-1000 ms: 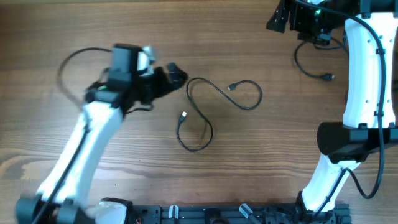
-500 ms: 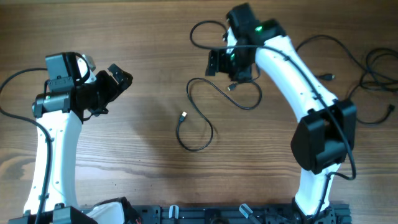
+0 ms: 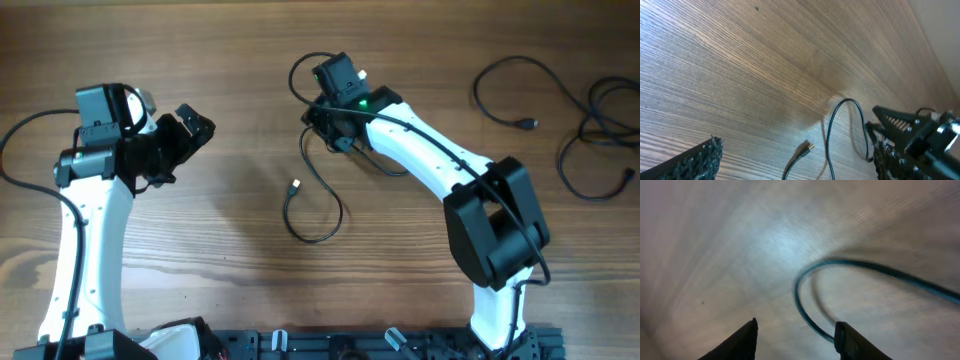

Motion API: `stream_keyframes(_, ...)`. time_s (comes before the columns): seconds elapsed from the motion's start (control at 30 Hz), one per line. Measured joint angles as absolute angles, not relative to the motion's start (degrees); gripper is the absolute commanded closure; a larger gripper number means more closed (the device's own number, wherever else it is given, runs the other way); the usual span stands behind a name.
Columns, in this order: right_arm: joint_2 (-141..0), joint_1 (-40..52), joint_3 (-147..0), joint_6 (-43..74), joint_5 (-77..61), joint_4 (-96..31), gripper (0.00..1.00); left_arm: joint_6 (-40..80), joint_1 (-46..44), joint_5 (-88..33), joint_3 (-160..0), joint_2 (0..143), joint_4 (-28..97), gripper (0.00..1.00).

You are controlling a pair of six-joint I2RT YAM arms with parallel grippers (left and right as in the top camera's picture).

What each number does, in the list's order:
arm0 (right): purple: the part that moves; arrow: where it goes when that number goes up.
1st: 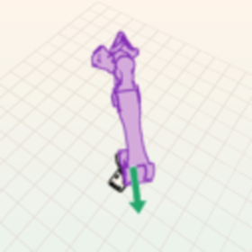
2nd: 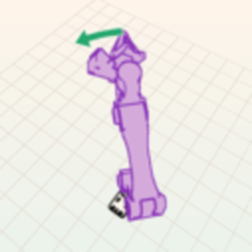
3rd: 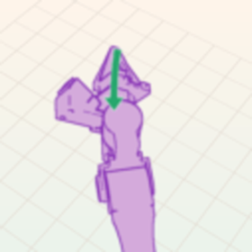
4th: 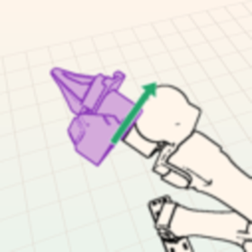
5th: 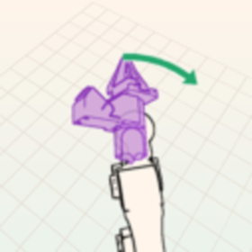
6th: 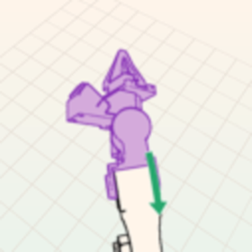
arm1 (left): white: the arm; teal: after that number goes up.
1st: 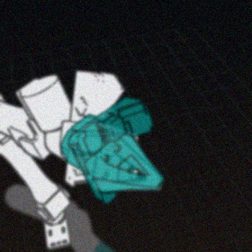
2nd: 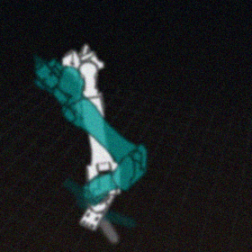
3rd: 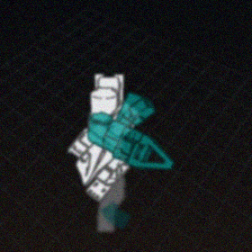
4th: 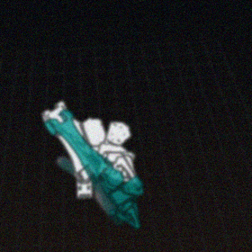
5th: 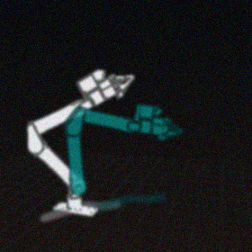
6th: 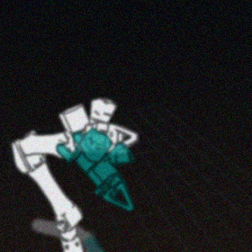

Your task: Untangle cables

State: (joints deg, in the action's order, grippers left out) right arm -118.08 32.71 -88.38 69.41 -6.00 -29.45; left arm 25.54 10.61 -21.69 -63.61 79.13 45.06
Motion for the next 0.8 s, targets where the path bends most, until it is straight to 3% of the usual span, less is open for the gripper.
stream_keyframes(0.43, -126.4, 32.7, -88.4, 68.3, -5.5, -21.3, 0.53, 25.5, 10.5, -21.7, -63.6, 79.1, 45.0, 0.00)
stream_keyframes(0.5, -126.9, 32.7, -88.4, 68.2, -5.8, -19.9, 0.60, 25.5, 10.5, -21.7, -63.6, 79.1, 45.0, 0.00)
stream_keyframes(0.7, -128.4, 32.7, -88.4, 67.6, -6.2, -16.4, 0.95, 25.5, 10.5, -21.7, -63.6, 79.1, 45.0, 0.00)
stream_keyframes(0.8, -128.6, 32.7, -88.4, 63.4, -6.7, -17.5, 0.96, 25.5, 10.5, -21.7, -63.6, 79.1, 45.0, 0.00)
